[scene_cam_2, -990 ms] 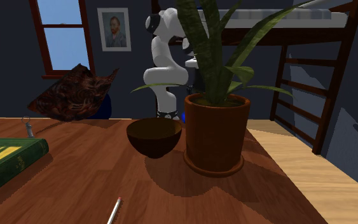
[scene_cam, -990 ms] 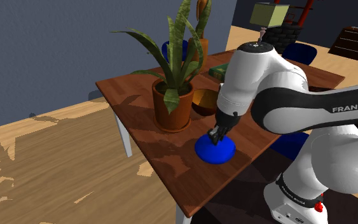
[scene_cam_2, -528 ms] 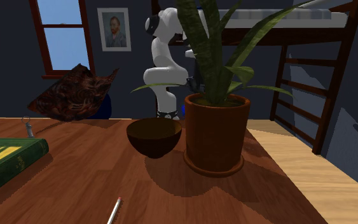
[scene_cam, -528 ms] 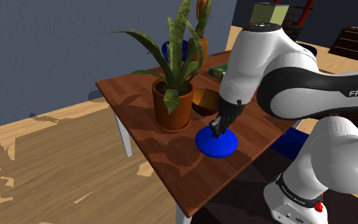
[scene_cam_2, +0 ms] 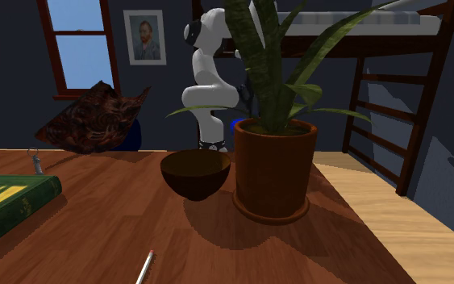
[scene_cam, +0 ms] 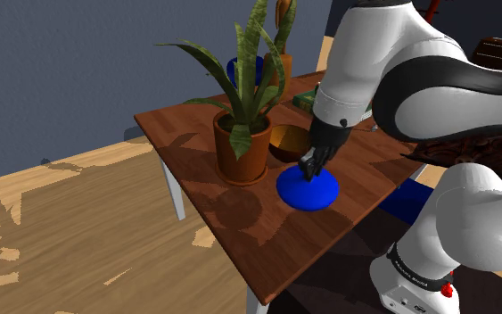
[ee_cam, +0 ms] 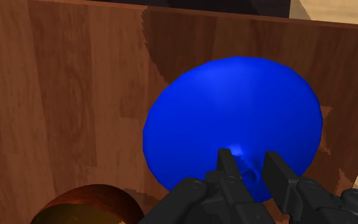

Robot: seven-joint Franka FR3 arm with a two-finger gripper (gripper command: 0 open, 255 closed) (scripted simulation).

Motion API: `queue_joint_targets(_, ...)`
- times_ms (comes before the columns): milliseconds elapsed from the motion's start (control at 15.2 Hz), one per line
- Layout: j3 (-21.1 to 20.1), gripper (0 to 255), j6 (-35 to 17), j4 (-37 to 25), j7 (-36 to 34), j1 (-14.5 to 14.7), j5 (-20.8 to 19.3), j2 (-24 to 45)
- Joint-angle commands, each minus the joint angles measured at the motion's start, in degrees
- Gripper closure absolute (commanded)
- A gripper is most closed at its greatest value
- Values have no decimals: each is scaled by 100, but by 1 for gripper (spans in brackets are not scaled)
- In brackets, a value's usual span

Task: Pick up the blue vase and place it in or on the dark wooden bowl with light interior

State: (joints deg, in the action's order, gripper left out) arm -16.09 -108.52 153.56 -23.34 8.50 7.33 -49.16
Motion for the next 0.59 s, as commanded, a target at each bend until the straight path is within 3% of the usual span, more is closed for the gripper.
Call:
queue_joint_targets(0,25,255,162,-152,5,-12,-22,-10)
queue_joint_targets(528,125,255,765,-768,35,-63,-112,0)
